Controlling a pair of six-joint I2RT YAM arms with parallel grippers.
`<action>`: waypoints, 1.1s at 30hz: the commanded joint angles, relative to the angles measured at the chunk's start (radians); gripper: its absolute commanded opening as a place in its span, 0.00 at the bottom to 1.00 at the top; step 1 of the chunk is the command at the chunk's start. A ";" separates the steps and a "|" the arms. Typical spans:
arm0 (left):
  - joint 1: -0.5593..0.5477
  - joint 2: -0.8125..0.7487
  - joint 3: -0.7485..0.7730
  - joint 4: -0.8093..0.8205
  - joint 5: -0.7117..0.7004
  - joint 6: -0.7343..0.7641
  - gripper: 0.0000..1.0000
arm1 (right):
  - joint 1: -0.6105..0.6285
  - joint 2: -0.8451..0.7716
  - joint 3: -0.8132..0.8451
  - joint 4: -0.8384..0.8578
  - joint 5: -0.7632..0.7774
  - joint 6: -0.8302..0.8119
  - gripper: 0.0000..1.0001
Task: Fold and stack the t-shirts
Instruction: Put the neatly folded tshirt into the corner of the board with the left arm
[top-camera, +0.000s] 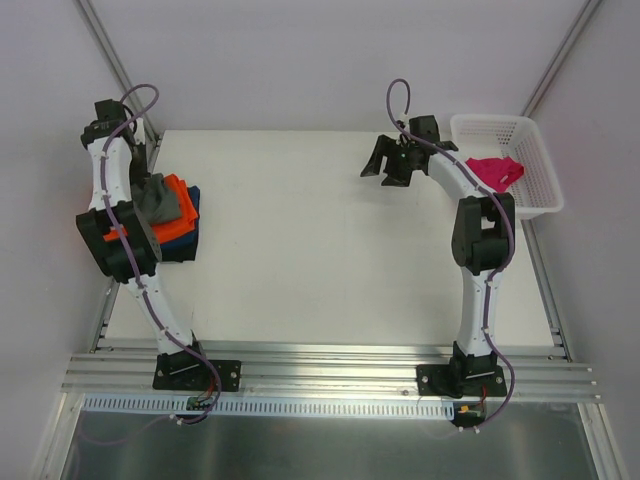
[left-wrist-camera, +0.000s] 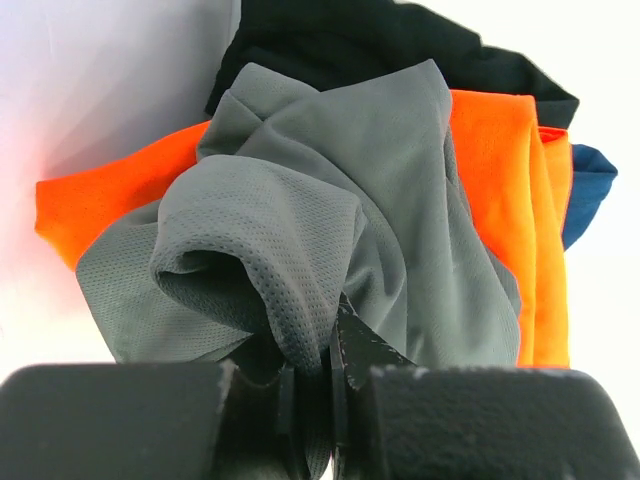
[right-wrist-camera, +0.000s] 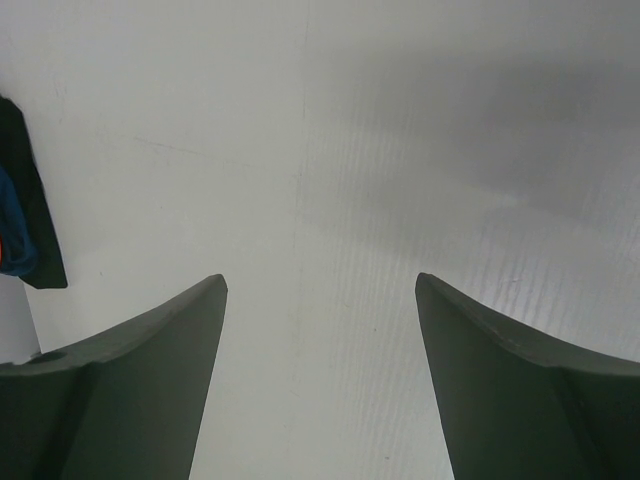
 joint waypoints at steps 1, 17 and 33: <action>-0.014 0.006 0.035 0.005 -0.126 0.006 0.00 | 0.004 -0.033 0.032 0.006 0.015 -0.022 0.80; 0.058 -0.173 -0.135 0.011 -0.234 0.012 0.01 | 0.032 0.000 0.071 0.037 -0.008 0.014 0.81; 0.060 -0.224 -0.263 0.016 -0.363 0.049 0.99 | 0.009 -0.035 0.022 0.071 -0.050 0.071 0.82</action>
